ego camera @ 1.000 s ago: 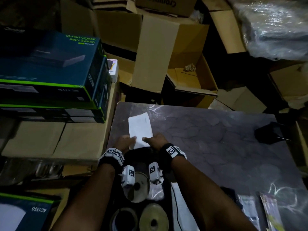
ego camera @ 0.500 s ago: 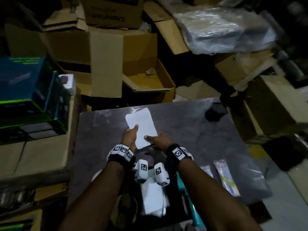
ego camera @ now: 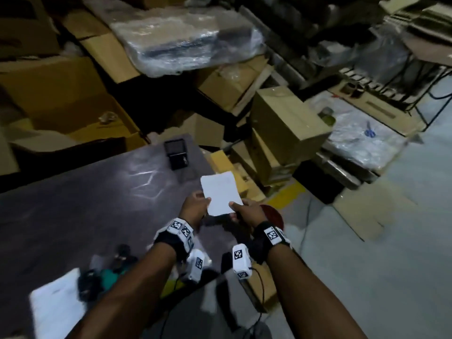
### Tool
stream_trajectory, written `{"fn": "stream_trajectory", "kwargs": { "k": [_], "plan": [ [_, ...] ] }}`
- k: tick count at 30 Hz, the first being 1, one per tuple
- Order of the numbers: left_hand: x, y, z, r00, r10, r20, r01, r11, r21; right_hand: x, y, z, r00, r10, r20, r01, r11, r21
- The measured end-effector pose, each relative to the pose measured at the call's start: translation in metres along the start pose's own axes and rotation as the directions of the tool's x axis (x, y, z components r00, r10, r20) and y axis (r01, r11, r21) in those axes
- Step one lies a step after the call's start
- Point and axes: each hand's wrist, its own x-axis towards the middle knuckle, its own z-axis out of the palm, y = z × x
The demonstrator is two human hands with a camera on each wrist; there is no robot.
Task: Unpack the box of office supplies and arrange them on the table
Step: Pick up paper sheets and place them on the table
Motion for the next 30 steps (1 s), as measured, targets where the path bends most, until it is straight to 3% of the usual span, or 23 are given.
{"fn": "stream_trajectory", "kwargs": {
  "k": [4, 9, 11, 14, 16, 19, 23, 26, 30],
  "plan": [
    [-0.002, -0.015, 0.126, 0.996, -0.017, 0.089, 0.003, 0.987, 0.159, 0.017, 0.029, -0.13, 0.984, 0.066, -0.162, -0.073, 0.997, -0.036],
    [0.007, -0.033, 0.206, 0.973, -0.026, 0.228, -0.073, 0.907, 0.415, 0.039, 0.083, -0.222, 0.942, 0.201, -0.267, -0.227, 0.971, -0.069],
    [0.023, -0.038, 0.224, 0.962, -0.082, 0.261, -0.056, 0.875, 0.482, 0.051, 0.1, -0.235, 0.924, 0.266, -0.274, -0.284, 0.958, -0.028],
    [0.058, -0.05, 0.248, 0.97, -0.137, 0.202, 0.021, 0.871, 0.49, 0.071, 0.117, -0.244, 0.892, 0.356, -0.277, -0.352, 0.934, 0.066],
    [0.09, -0.063, 0.265, 0.97, -0.134, 0.201, 0.03, 0.893, 0.45, 0.093, 0.128, -0.248, 0.87, 0.393, -0.297, -0.371, 0.92, 0.127],
    [0.13, -0.086, 0.287, 0.97, -0.202, 0.138, 0.139, 0.919, 0.368, 0.124, 0.141, -0.257, 0.851, 0.427, -0.307, -0.397, 0.904, 0.157],
    [0.16, -0.114, 0.308, 0.957, -0.286, 0.05, 0.263, 0.927, 0.267, 0.157, 0.154, -0.273, 0.834, 0.462, -0.301, -0.446, 0.886, 0.125],
    [0.18, -0.12, 0.318, 0.955, -0.294, -0.02, 0.291, 0.93, 0.226, 0.195, 0.173, -0.284, 0.845, 0.442, -0.3, -0.435, 0.896, 0.093],
    [0.223, -0.173, 0.334, 0.957, -0.243, -0.156, 0.271, 0.943, 0.192, 0.265, 0.214, -0.302, 0.861, 0.394, -0.321, -0.42, 0.907, -0.014]
  ]
}}
